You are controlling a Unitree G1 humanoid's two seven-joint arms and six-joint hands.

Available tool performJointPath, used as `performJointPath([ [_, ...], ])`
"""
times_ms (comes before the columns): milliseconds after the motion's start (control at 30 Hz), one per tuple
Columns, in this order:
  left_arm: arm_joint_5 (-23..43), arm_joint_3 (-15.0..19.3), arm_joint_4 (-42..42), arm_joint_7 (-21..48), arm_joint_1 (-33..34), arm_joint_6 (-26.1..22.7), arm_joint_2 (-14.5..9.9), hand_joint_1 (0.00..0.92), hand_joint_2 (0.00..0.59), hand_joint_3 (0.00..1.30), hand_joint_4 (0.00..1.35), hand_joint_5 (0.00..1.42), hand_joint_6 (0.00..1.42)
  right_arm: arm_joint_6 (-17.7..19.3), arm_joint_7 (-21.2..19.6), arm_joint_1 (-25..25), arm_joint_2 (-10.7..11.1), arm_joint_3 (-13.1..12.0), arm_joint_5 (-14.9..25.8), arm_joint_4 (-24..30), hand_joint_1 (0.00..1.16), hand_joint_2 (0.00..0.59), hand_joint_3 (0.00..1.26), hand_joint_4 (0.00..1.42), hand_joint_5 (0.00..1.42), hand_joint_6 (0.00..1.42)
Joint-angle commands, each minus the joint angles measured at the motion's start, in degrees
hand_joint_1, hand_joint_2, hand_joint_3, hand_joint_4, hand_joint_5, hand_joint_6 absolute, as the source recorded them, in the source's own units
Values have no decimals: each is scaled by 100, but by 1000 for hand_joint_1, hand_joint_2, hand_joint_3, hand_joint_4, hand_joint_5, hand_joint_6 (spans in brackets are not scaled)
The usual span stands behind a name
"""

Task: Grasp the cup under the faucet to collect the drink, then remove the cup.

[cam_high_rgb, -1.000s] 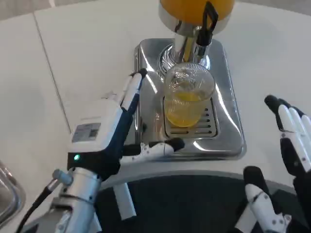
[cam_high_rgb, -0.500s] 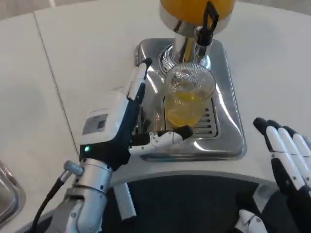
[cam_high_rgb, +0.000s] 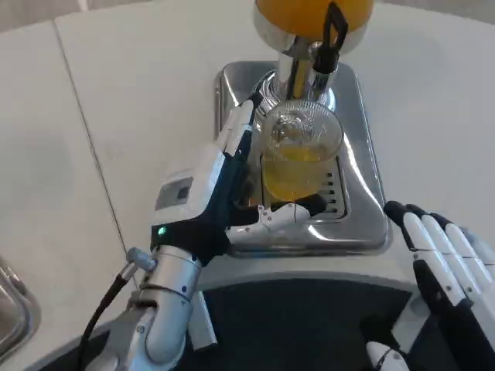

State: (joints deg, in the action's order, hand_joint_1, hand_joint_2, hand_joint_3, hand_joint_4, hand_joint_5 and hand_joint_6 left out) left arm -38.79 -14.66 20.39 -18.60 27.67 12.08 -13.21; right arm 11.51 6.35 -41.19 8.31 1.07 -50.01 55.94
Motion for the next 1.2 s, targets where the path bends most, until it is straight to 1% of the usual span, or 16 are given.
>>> performJointPath([
  [33,32,-70,273,-106,219,104,50,190,37,0,0,251,264,-5,81,-79,-74,25,33,24,192,483,0,0,0,0],
  [200,15,-177,481,-156,362,156,131,199,35,0,0,261,278,10,80,-192,-137,-24,70,69,192,483,0,0,0,0],
  [400,10,-303,734,-287,558,163,265,221,42,0,0,292,308,-13,100,-330,-224,27,73,116,189,476,0,0,0,10],
  [467,4,-314,785,-326,594,149,297,235,43,0,0,305,312,-29,124,-337,-244,37,85,129,189,477,0,0,0,12],
  [667,-33,-354,1086,-470,794,35,445,240,44,0,1,320,317,-85,267,-306,-323,73,114,219,189,482,0,0,0,27],
  [867,-23,-351,1310,-658,995,-148,587,259,46,17,44,380,396,-190,418,-228,-386,60,146,232,190,482,0,0,0,39],
  [900,-46,-360,1333,-703,1024,-213,614,271,45,34,70,431,489,-210,440,-215,-390,57,156,228,190,482,0,0,0,41],
  [1033,-136,-448,1380,-829,1077,-423,673,339,46,87,131,541,702,-358,550,-117,-440,54,194,245,190,483,0,0,0,52],
  [1067,-168,-485,1383,-858,1084,-476,682,375,46,106,157,575,756,-382,569,-102,-447,53,199,250,190,481,0,0,0,55],
  [1133,-228,-566,1367,-945,1082,-582,701,400,52,163,217,638,856,-435,600,-78,-465,49,210,261,189,478,0,0,0,56],
  [1200,-303,-634,1338,-1057,1062,-672,741,424,52,246,327,737,995,-486,631,-63,-483,44,226,267,188,476,0,0,0,57],
])
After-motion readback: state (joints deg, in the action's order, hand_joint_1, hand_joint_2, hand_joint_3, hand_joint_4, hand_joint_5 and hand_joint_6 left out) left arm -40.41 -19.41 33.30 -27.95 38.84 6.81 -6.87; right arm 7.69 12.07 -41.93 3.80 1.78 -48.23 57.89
